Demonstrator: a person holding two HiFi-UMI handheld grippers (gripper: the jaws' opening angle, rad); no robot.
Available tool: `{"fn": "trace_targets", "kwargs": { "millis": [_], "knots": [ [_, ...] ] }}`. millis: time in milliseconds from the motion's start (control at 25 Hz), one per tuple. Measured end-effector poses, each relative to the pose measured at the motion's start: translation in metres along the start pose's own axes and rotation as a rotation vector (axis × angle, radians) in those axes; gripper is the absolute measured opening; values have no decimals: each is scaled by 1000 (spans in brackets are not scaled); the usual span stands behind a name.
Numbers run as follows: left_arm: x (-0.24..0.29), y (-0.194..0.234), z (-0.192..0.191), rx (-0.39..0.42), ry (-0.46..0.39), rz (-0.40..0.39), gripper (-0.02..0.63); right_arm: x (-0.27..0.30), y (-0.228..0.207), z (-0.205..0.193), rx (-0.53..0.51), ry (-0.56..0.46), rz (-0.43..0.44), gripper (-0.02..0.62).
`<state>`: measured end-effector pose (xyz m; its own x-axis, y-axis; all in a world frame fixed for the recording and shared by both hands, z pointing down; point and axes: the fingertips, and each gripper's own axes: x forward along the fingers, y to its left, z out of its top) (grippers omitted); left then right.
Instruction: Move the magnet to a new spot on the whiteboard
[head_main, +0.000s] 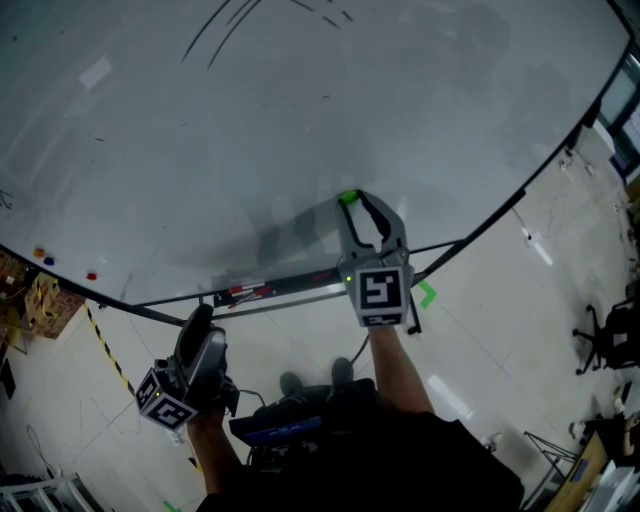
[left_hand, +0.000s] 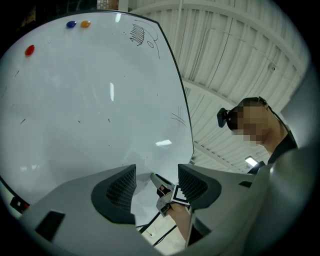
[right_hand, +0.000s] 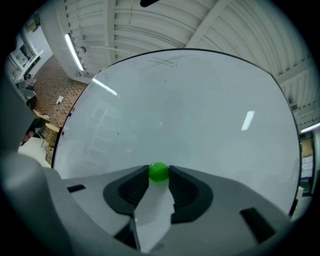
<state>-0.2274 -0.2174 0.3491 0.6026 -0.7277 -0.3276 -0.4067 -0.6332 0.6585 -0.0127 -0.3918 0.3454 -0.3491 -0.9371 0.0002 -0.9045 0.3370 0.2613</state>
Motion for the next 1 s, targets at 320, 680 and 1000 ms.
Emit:
{"fn": "trace_targets", "kwargs": {
  "millis": [320,680,1000],
  "knots": [
    [5,-8,-3,-2,23,3,252,-5,0,2,36,4,5,155],
    [18,-13,-14,1,55,-21,252,-40,-14,10,396,-100,222,155],
    [32,-21,-32,-7,65,1,252,-68,-17,0,664,-152,427,153]
  ]
}}
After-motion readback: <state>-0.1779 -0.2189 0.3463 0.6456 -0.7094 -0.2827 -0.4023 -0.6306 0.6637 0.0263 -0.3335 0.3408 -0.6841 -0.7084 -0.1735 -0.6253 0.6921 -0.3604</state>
